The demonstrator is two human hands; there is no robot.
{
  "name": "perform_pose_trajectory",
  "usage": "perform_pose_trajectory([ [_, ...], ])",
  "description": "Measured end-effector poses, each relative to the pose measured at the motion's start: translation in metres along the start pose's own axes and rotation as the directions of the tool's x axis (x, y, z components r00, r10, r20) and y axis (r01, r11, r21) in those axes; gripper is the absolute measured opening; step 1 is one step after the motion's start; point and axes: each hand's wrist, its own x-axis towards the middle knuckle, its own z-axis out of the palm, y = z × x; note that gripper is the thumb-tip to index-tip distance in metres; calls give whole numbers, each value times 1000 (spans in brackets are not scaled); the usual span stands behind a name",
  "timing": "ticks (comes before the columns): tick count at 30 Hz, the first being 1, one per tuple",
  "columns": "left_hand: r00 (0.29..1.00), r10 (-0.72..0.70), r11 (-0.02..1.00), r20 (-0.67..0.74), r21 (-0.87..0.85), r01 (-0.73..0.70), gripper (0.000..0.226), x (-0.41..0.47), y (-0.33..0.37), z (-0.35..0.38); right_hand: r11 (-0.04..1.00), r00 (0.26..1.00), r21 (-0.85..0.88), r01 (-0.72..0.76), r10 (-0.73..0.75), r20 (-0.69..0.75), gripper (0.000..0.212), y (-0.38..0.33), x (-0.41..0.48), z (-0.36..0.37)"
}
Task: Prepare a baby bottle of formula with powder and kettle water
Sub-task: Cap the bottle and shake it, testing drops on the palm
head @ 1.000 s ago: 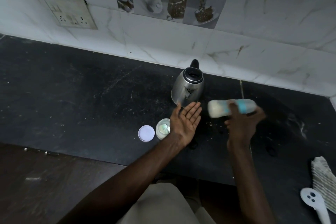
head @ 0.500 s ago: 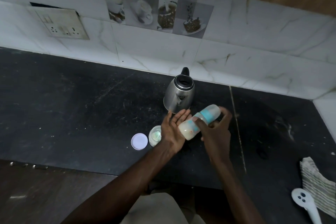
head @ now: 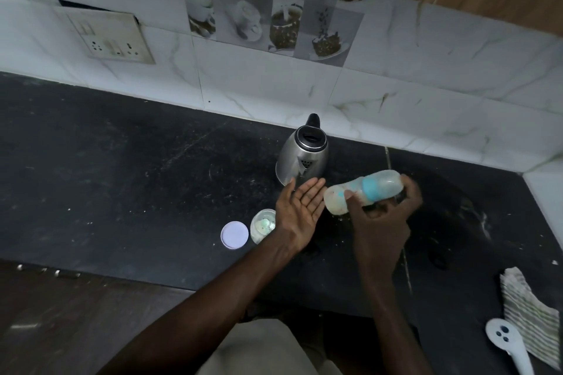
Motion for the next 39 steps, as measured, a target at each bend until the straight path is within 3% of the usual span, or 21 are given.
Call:
perform_pose_trajectory([
  [4,999,-40,996,16,-74,41,60,-2,-2,2,996,984,-85,-33,47,174,92,8,-17,14],
  [13,1000,-14,999,-8,-45,13,60,3,4,-7,997,984,-76,11,3,176,89,-7,-12,10],
  [15,1000,-8,1000,-25,-1,8,59,1,5,-7,1000,996,2,17,-17,82,87,-23,0,-5],
  [18,999,0,999,-33,36,1,59,-2,10,-10,974,968,208,84,-31,-248,87,-38,8,-13],
  [19,999,7,1000,-38,22,-6,59,-1,12,-11,977,954,194,84,-23,-299,86,-37,7,-5],
  [20,999,11,1000,-53,-8,-11,59,-1,13,-9,993,969,112,38,-9,-245,86,-35,3,7],
  [22,998,4,998,-60,-65,-8,60,-3,7,-7,995,996,-96,-36,44,81,87,-19,-11,24],
  [23,998,5,998,-58,-63,-9,61,-4,5,-6,993,992,-105,-49,61,112,88,-14,-16,27],
  [26,999,29,999,-40,-36,-30,61,-4,12,-2,993,981,113,28,-6,-192,88,-20,-7,22],
  [27,999,40,998,-21,-57,-41,61,-5,12,-3,994,979,107,27,-4,-206,88,-20,-2,23],
  [30,1000,15,988,-13,-152,-17,63,-8,5,-2,992,993,-96,-77,85,78,87,-11,-12,32],
  [34,999,44,986,4,-164,-42,65,-2,7,2,984,984,14,-176,176,26,76,1,-9,27],
  [39,999,30,985,12,-171,-28,68,-2,1,-1,931,928,77,-358,345,143,69,9,1,25],
])
